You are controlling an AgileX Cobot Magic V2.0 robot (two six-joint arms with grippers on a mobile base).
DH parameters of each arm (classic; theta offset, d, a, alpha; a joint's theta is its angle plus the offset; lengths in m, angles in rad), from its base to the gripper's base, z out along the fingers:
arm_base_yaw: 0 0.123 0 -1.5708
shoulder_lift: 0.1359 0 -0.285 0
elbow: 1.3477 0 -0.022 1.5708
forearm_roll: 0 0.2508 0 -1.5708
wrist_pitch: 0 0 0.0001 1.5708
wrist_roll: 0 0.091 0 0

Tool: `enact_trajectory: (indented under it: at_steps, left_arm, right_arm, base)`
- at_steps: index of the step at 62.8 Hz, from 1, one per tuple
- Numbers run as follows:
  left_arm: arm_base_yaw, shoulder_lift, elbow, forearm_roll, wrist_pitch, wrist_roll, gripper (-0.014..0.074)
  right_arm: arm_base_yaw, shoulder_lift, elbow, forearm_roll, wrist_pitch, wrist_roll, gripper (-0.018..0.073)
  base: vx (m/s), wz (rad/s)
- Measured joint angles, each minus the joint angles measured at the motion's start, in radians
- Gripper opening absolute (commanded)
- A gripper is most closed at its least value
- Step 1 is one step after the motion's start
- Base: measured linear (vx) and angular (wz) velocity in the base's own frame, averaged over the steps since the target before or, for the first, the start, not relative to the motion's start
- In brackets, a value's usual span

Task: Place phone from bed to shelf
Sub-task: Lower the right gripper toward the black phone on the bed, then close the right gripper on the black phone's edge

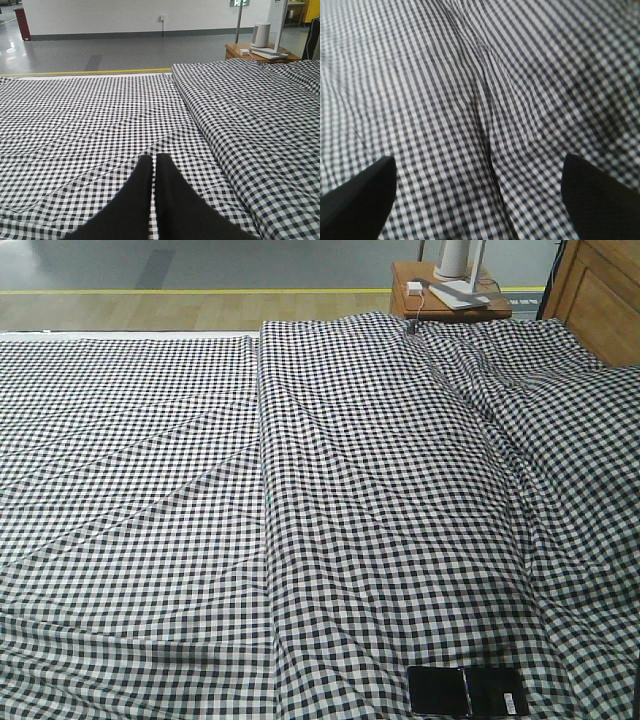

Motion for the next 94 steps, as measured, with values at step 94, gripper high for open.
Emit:
enact_trajectory:
  at_steps: [94]
  left_arm:
    - [0.000, 0.000, 0.000, 0.000, 0.000, 0.000, 0.0001]
  right_arm:
    - [-0.240, 1.162, -0.028, 0.775, 0.302, -1.189, 0.0595]
  base:
    - [0.00, 0.00]
